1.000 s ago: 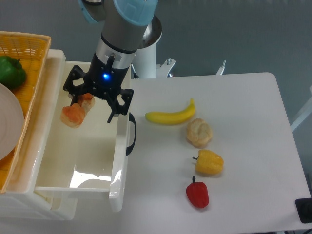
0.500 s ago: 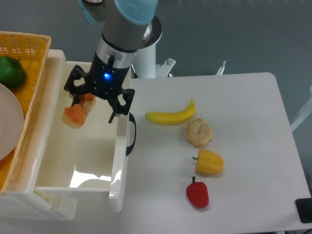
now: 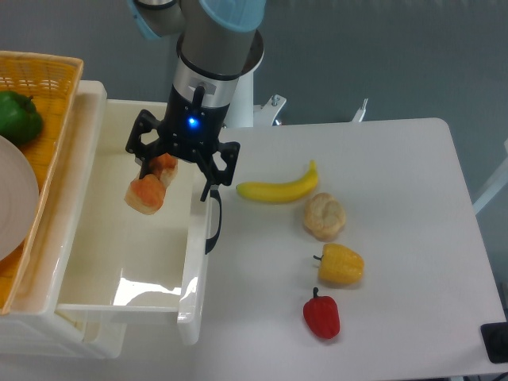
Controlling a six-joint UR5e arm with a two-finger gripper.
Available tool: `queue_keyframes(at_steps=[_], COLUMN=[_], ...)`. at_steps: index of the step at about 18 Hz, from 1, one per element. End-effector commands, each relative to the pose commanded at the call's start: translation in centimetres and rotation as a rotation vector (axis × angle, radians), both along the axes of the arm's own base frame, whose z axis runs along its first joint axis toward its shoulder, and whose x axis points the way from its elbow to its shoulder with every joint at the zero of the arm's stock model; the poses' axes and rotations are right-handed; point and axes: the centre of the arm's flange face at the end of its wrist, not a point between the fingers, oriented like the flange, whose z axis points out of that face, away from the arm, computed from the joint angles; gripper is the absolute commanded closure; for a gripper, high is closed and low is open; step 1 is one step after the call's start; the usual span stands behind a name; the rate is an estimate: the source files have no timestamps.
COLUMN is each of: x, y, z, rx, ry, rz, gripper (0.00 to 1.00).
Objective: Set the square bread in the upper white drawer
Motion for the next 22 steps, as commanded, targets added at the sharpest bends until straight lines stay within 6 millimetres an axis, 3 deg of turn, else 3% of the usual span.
queue_keyframes(at_steps=[13,17,22], x=[0.2,-3.0,-5.6], y=[0.2,-1.6,-3.1], z=[-0.2,-0.2,0.3], rx=[-0.001,0.001,-0.066], ry=[-0.005,0.036,0.165], rz=[-0.002,0.002,0.011], gripper=[0.0,0.0,0.0])
